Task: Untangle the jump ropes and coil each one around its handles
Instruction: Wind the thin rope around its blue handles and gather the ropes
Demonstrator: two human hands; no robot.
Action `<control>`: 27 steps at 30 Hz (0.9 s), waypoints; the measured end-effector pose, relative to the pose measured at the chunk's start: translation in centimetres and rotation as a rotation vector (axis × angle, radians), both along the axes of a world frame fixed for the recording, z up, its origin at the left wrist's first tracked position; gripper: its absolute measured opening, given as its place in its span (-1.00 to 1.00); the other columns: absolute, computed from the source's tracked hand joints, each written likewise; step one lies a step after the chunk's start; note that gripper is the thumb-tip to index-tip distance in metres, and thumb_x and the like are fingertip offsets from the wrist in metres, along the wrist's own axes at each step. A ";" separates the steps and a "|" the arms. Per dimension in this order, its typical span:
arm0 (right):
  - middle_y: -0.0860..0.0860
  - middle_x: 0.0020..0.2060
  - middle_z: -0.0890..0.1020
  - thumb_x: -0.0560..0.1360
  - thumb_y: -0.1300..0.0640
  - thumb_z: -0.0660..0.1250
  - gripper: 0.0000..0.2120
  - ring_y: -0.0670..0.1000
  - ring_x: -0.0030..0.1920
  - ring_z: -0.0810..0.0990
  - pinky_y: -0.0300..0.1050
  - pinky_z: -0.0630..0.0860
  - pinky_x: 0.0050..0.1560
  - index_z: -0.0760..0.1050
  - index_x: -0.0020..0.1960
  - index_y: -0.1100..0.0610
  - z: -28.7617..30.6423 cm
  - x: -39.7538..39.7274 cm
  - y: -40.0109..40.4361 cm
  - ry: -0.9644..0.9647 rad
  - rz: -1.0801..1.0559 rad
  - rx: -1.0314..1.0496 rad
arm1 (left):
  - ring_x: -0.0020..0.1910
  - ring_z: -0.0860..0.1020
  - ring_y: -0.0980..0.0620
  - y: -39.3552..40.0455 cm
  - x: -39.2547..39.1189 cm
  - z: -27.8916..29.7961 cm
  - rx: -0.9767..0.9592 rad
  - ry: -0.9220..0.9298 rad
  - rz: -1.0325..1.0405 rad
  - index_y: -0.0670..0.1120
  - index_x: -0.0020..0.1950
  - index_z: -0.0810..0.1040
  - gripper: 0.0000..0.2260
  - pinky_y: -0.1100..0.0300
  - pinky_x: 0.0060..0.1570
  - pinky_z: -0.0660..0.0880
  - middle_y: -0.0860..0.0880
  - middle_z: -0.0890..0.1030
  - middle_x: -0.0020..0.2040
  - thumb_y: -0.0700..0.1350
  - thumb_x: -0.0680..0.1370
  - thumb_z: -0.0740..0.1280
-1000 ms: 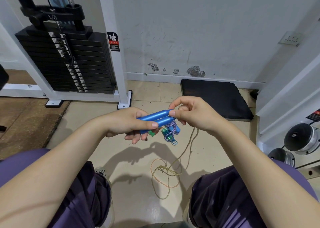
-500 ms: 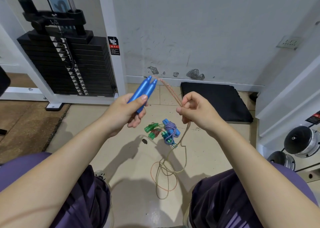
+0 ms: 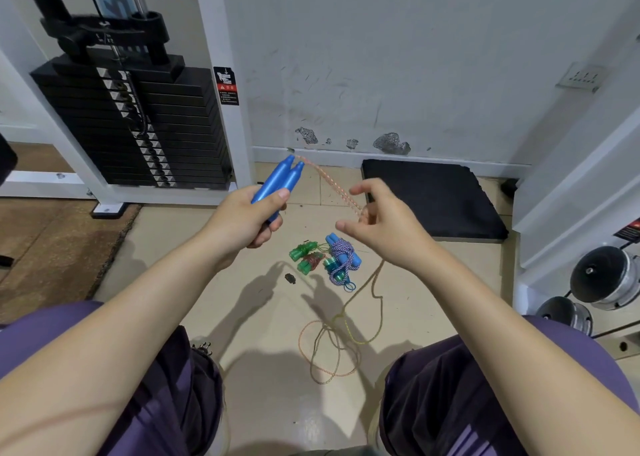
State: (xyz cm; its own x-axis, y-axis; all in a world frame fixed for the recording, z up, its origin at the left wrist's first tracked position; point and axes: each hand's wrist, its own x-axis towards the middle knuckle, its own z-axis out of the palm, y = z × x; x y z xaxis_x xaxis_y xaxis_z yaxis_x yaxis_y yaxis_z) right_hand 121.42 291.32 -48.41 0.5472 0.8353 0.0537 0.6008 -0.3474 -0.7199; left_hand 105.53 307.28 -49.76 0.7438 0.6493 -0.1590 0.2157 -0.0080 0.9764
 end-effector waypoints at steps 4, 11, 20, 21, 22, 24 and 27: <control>0.02 -0.41 0.41 0.52 0.12 0.38 -0.69 -0.05 -0.38 0.37 -0.11 0.42 -0.26 0.40 0.20 -0.13 0.0 1.0 -0.2 0.007 -0.051 0.193 | -0.61 0.22 0.10 -0.2 0.1 -0.2 -0.118 -0.053 -0.022 -0.18 0.02 0.45 -0.76 0.31 -0.55 0.11 -0.05 0.41 -0.38 0.01 0.65 0.25; -0.03 -0.20 0.55 0.55 0.13 0.36 -0.86 -0.11 -0.22 0.48 -0.18 0.45 -0.15 0.60 0.03 -0.08 -0.5 1.8 -0.2 -0.217 -0.064 0.193 | -0.59 0.19 0.11 -0.1 0.0 0.2 -0.204 -0.108 -0.021 -0.16 -0.01 0.45 -0.75 0.30 -0.55 0.12 -0.03 0.40 -0.40 0.04 0.64 0.26; -0.05 -0.12 0.53 0.53 0.19 0.39 -0.80 -0.21 -0.22 0.45 -0.32 0.35 -0.10 0.67 0.11 0.04 -0.2 -0.4 0.1 -0.232 0.237 -0.134 | -0.54 0.28 0.06 0.0 0.0 -0.5 0.047 0.121 -0.147 -0.11 -0.06 0.47 -0.78 0.29 -0.52 0.21 -0.07 0.45 -0.38 0.03 0.60 0.34; -0.07 -0.15 0.52 0.52 0.22 0.39 -0.81 -0.20 -0.23 0.46 -0.36 0.37 -0.11 0.68 0.11 0.07 -0.1 -0.8 0.1 -0.207 0.275 -0.130 | -0.52 0.30 0.06 -0.1 -0.1 -0.6 0.078 0.170 -0.182 -0.10 -0.07 0.47 -0.78 0.29 -0.51 0.23 -0.06 0.47 -0.39 0.04 0.59 0.36; -0.09 -0.18 0.51 0.52 0.24 0.40 -0.81 -0.19 -0.25 0.49 -0.42 0.37 -0.13 0.69 0.09 0.11 0.1 -1.2 0.2 -0.168 0.299 -0.117 | -0.51 0.32 0.05 -0.1 -0.2 -0.6 0.114 0.221 -0.229 -0.09 -0.08 0.48 -0.78 0.28 -0.50 0.24 -0.05 0.48 -0.39 0.04 0.58 0.38; -0.12 -0.23 0.53 0.49 0.29 0.42 -0.84 -0.17 -0.31 0.55 -0.47 0.40 -0.21 0.69 0.05 0.18 0.3 -1.6 0.2 -0.048 0.297 -0.075 | -0.50 0.34 0.03 -0.3 -0.3 -0.5 0.163 0.310 -0.365 -0.10 -0.12 0.46 -0.75 0.27 -0.49 0.26 -0.04 0.50 -0.39 0.05 0.55 0.41; -0.06 -0.25 0.61 0.45 0.30 0.46 -0.89 -0.13 -0.32 0.57 -0.36 0.46 -0.24 0.70 -0.05 0.16 0.4 -1.9 0.3 0.084 0.260 -0.017 | -0.54 0.36 0.07 -0.8 -0.4 -0.4 0.150 0.388 -0.557 -0.15 -0.08 0.48 -0.75 0.27 -0.50 0.26 -0.05 0.50 -0.39 0.01 0.55 0.42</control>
State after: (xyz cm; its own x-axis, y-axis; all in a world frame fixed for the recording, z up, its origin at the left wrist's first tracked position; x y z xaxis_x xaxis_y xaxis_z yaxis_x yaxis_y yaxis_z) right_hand 119.53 291.61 -48.00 0.3165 0.9486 0.0019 0.6099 -0.2019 -0.7663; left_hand 105.09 306.46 -50.12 0.8802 0.2228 -0.4190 0.4733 -0.3474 0.8095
